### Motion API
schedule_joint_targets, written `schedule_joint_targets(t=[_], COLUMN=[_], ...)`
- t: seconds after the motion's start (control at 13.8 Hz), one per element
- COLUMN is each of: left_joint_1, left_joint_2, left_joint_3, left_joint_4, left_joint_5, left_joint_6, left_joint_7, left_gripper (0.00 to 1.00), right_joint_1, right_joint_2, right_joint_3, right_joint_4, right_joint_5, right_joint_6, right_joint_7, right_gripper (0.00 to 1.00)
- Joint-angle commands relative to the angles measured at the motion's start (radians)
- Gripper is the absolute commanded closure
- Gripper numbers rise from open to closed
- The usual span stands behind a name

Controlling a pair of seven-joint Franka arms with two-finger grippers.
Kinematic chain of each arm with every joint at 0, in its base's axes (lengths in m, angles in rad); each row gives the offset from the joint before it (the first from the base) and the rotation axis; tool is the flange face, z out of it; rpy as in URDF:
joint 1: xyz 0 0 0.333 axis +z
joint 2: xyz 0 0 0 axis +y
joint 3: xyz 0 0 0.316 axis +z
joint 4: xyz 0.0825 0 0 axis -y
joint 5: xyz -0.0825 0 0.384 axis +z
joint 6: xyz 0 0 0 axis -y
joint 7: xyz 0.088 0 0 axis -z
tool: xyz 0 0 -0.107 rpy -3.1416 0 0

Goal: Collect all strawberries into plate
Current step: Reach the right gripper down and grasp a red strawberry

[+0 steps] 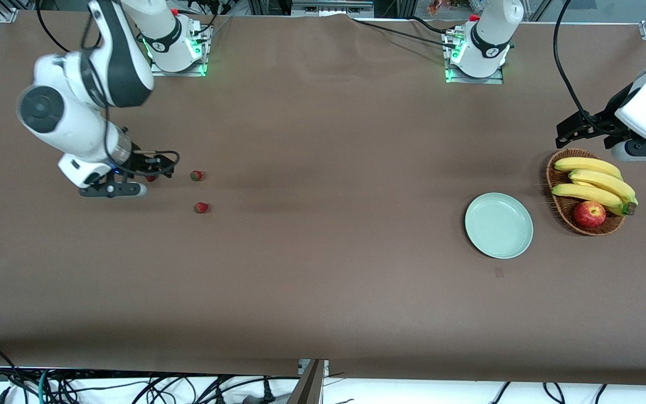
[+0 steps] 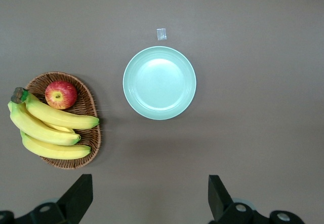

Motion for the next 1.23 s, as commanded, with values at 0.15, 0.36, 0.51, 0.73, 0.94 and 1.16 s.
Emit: schedule_joint_targets(t=[0.15, 0.36, 0.51, 0.73, 0.94, 1.16], left_joint_1=[-0.002, -0.002, 0.000, 0.000, 0.000, -0.002], left_joint_2=[-0.018, -0.018, -0.018, -0.018, -0.016, -0.018], left_joint_3=[-0.003, -0.003, -0.003, -0.001, -0.003, -0.003], left_joint_4=[-0.004, -0.004, -0.006, -0.006, -0.004, -0.004], left_joint_5=[0.005, 0.005, 0.005, 0.005, 0.005, 0.005], left_joint_6=[-0.011, -0.011, -0.011, -0.011, -0.011, -0.011], left_joint_7=[-0.006, -0.006, -0.006, -0.006, -0.006, -0.006], left_gripper=[0.00, 0.00, 0.00, 0.00, 0.00, 0.00], right_joint_1=[0.016, 0.016, 0.016, 0.016, 0.016, 0.016], right_joint_2=[0.061, 0.099, 0.119, 0.151, 0.167, 0.173], right_joint_3=[0.010, 0.028, 0.053, 0.065, 0.067, 0.067], right_joint_4=[-0.095, -0.135, -0.173, -0.219, -0.236, -0.259], right_joint_5=[0.076, 0.112, 0.132, 0.155, 0.174, 0.186], right_joint_6=[0.157, 0.229, 0.292, 0.387, 0.416, 0.421], right_joint_7=[0.013, 0.013, 0.013, 0.013, 0.013, 0.013], right_gripper=[0.00, 0.00, 0.00, 0.00, 0.01, 0.05])
